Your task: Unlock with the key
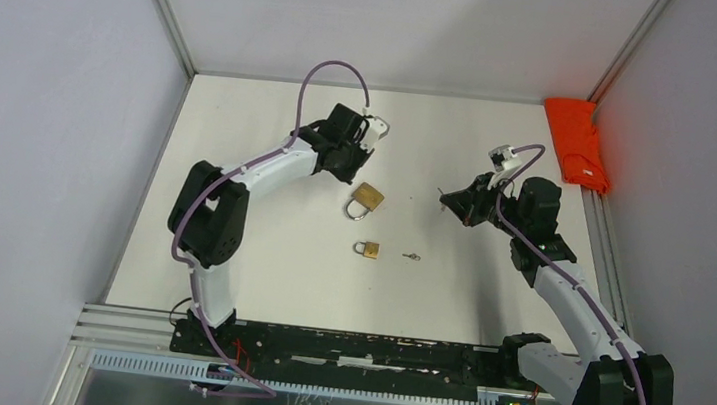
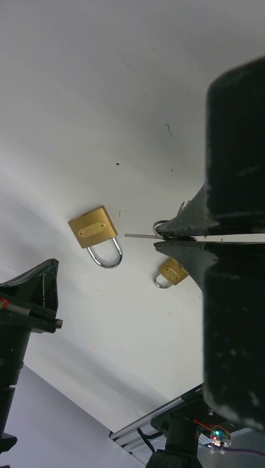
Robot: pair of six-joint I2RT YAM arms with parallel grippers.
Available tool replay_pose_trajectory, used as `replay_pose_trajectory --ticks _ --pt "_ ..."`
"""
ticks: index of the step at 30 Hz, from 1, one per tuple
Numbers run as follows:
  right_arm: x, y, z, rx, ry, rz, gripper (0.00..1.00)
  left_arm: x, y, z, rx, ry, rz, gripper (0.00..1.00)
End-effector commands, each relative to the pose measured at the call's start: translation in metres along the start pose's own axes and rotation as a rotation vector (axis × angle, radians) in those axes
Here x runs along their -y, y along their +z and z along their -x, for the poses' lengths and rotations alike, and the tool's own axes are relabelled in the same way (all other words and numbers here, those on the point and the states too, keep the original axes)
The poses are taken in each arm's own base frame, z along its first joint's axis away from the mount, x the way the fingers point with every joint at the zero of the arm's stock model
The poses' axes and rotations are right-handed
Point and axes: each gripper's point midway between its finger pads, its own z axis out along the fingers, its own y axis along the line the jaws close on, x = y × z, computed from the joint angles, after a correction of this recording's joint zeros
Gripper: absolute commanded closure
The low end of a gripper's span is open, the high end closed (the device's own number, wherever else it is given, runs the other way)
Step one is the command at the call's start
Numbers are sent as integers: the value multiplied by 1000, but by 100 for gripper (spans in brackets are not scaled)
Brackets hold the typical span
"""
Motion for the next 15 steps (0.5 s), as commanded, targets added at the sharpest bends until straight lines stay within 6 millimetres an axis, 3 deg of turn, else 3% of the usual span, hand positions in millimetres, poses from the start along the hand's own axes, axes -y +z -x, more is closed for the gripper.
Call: replay_pose_trajectory --ticks 1,3,5,9,10,15 --pt "-6 -1 8 36 -21 27 100 4 10 -3 -29 39 -36 98" --pt "-6 -2 8 37 -20 27 100 9 15 -6 -41 17 -65 97" --pt "-7 -2 7 37 -24 28 100 20 17 -7 -42 -2 -128 89" --pt "-7 -4 8 41 -27 29 100 45 17 -5 -16 -46 -261 50" --pt "-8 -4 8 43 -30 30 100 50 17 -5 -10 -56 -286 45" --pt "-11 -7 12 54 -41 35 100 64 21 -7 1 -82 -375 40"
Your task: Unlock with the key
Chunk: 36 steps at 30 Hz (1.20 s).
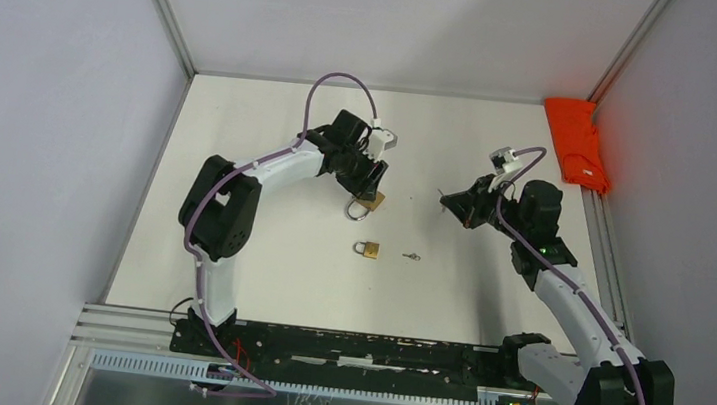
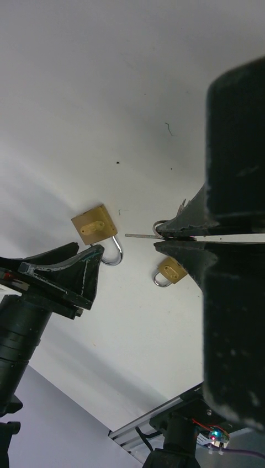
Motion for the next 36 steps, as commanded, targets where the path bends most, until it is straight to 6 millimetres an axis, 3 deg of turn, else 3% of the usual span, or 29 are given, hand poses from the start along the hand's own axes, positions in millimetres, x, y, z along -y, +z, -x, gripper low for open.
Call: replay_pose_trajectory --ticks 1,7,13,14,18,20,36 --pt "-10 -5 14 50 -39 29 100 18 9 6 36 -35 -124 40" --pt "-16 -11 20 68 -62 41 100 -2 32 -16 -44 -54 -44 37" --pt "-16 -12 20 70 -66 34 100 -5 28 -8 -11 -69 -17 31" --pt "-16 -12 20 71 -65 34 100 -6 27 -6 -10 -72 -13 26" --pt "-16 -12 20 75 -60 38 100 -10 29 -12 -40 -86 18 24" --pt "-17 -12 20 76 -57 40 100 -11 32 -17 -70 -93 36 13" --pt "-16 -12 18 81 -60 42 100 -11 58 -48 -201 -77 127 12"
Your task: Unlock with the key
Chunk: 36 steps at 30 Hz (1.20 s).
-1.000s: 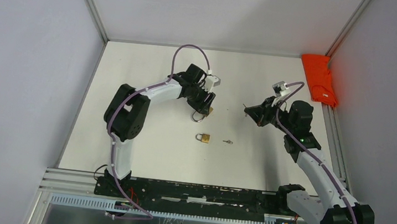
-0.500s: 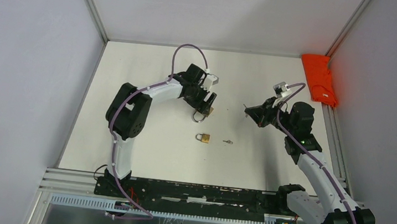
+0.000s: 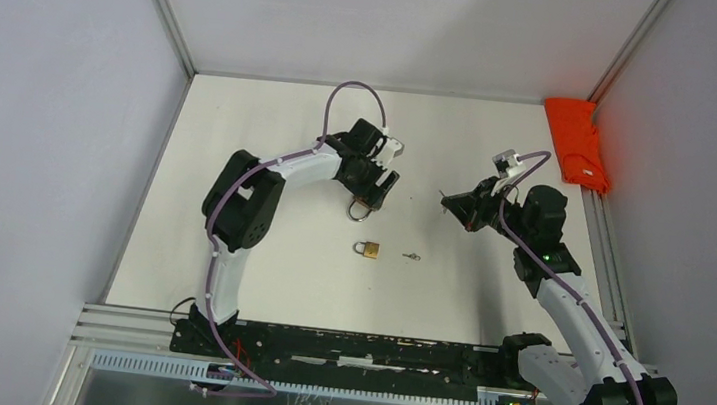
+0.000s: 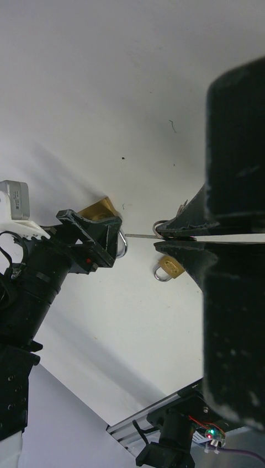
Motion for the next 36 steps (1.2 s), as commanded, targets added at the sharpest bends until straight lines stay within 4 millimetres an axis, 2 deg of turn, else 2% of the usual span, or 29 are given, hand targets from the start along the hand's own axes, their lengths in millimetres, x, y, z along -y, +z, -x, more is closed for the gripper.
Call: replay_pose_trajectory --ticks 1,12,14,16,19,21,23,26,29,32,36 --pt "-4 -1 10 44 -26 16 100 -1 23 -35 -125 -40 53 12" --pt "-4 -2 9 51 -33 14 100 -10 35 -93 -296 -79 195 26" --pt "-4 -2 9 50 -31 14 100 -10 37 -97 -301 -81 198 35" --pt "-3 -1 8 48 -27 13 100 -10 38 -95 -296 -87 200 53" --pt "-1 -1 6 46 -28 5 100 -11 37 -88 -275 -79 203 80" --pt "2 0 3 40 -25 -8 100 -15 30 -76 -245 -69 225 97" --pt "6 2 -2 21 -13 -19 100 -15 17 -58 -209 -42 227 98" --pt "8 4 -7 1 6 -18 100 -15 -17 -21 -112 52 226 98" --pt "6 5 -4 1 12 -5 100 -13 -53 5 -34 151 234 98" --pt "1 7 1 -5 22 17 100 -11 -83 17 11 246 252 98" --pt "-3 8 2 -17 42 42 100 -1 -110 23 37 359 254 98"
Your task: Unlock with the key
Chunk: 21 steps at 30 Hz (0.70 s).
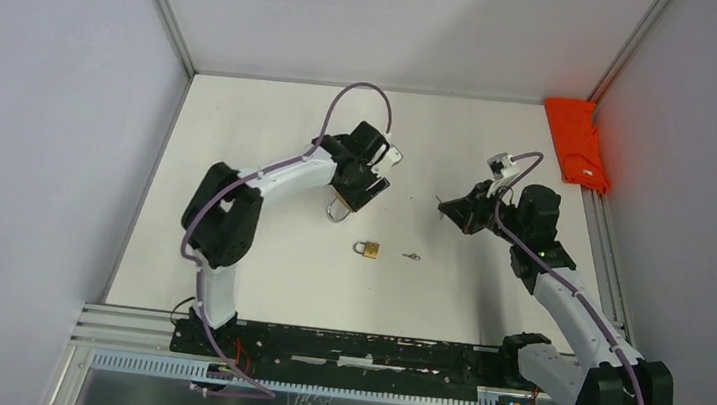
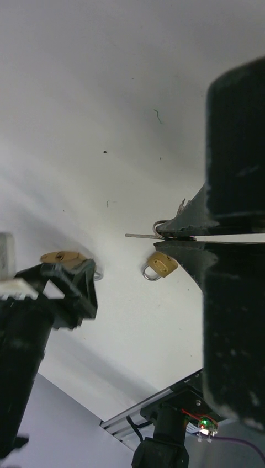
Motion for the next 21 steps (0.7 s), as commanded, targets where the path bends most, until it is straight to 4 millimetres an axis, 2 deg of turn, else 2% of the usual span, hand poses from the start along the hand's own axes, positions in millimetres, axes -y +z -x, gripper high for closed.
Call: replay_pose_trajectory --ticks 1,6,12,17,21 --pt "-12 1 22 31 -5 50 100 -10 -71 37 165 192 55 98" --pt "-16 4 14 16 24 90 100 -6 -87 44 262 260 41 98" --pt "-33 6 16 3 37 197 100 6 -79 41 297 275 6 98" --pt "-42 12 7 -52 138 289 100 26 -81 39 348 351 26 98" --pt "-45 14 -5 -86 210 330 100 42 -98 41 426 437 80 98"
